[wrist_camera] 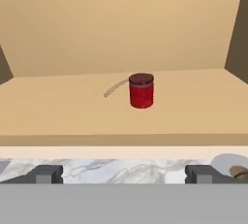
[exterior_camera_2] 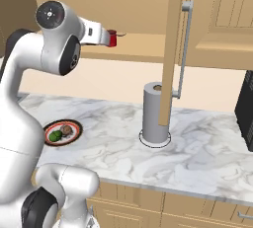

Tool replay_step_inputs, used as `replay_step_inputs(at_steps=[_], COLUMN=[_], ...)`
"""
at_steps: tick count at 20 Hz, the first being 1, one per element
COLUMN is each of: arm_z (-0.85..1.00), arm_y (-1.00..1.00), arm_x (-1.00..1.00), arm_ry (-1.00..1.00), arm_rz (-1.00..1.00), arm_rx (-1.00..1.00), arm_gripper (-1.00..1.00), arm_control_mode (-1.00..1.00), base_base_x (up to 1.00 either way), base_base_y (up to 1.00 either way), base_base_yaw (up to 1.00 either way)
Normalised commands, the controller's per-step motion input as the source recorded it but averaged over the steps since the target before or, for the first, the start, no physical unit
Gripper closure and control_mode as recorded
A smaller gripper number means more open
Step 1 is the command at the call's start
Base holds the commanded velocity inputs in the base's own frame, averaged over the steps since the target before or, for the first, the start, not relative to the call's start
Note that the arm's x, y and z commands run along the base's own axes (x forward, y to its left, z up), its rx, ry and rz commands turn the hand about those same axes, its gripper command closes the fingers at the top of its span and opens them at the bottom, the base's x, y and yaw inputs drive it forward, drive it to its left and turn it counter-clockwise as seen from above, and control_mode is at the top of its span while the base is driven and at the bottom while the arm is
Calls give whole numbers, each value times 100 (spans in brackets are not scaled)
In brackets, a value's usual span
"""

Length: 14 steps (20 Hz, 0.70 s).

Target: Pick the avocado and bread from the counter and place them on the plate. Then pick the jam from the cabinet and place it next to the plate. Lastly close the cabinet door.

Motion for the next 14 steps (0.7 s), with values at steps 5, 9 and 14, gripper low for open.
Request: replay_step_inputs(at_steps=[5, 9, 14], arm_z=[-4, -2, -10], arm_y=[0, 0, 0], arm_x=[27, 26, 17], arm_ry=[0, 1, 2], arm_rz=[0, 0, 0], arm_rx=[0, 0, 0], arm_gripper=[-100, -100, -100], arm_control_mode=[-100, -100, -100], base_base_x=[0, 0, 0], base_base_y=[0, 0, 0], base_base_yaw=[0, 0, 0])
